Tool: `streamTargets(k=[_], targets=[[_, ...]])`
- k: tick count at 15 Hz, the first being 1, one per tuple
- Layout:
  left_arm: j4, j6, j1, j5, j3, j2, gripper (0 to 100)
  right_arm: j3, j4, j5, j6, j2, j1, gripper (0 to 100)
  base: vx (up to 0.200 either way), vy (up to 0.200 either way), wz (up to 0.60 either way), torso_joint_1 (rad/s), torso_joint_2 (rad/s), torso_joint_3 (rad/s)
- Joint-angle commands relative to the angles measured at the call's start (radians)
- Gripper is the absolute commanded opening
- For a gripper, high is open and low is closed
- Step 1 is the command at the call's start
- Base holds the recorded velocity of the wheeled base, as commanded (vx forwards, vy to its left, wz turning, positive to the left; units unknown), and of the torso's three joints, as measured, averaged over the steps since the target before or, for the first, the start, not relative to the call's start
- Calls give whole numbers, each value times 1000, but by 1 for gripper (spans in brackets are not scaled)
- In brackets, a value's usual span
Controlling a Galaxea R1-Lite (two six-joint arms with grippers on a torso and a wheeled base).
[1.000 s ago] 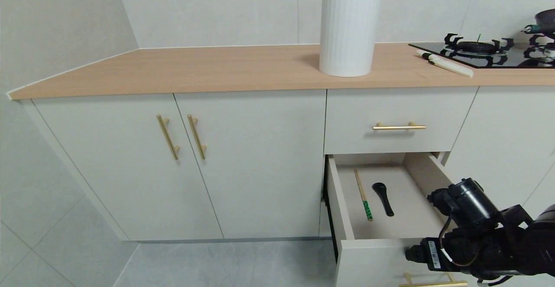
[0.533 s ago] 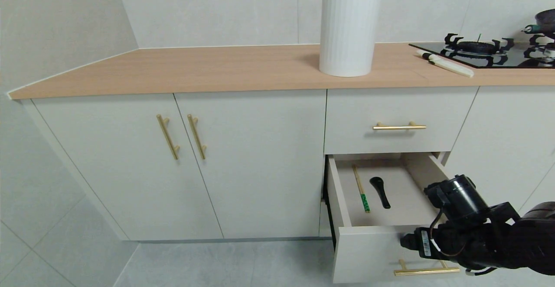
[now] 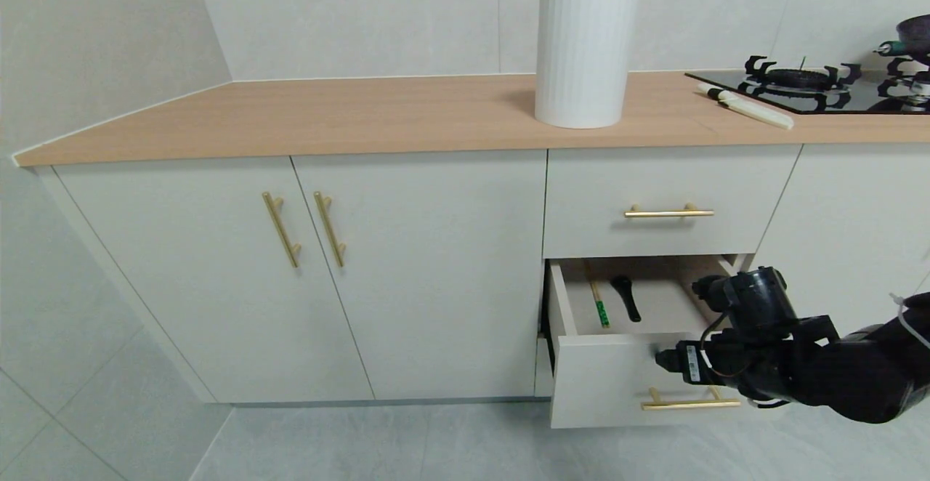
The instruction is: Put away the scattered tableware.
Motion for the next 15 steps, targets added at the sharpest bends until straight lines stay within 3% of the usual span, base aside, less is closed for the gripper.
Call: streamTargets(k=[1,11,15], targets=[[0,0,0,0,0,0,100,-65,-3,15,-12,46,-9,100,0,0,0,0,0,0],[0,0,0,0,0,0,100,-334,-14,37,-66,241,-69,100,0,0,0,0,0,0],[0,0,0,0,0,0,100,-334,-178,29,-66,305,-72,100,0,0,0,0,0,0]])
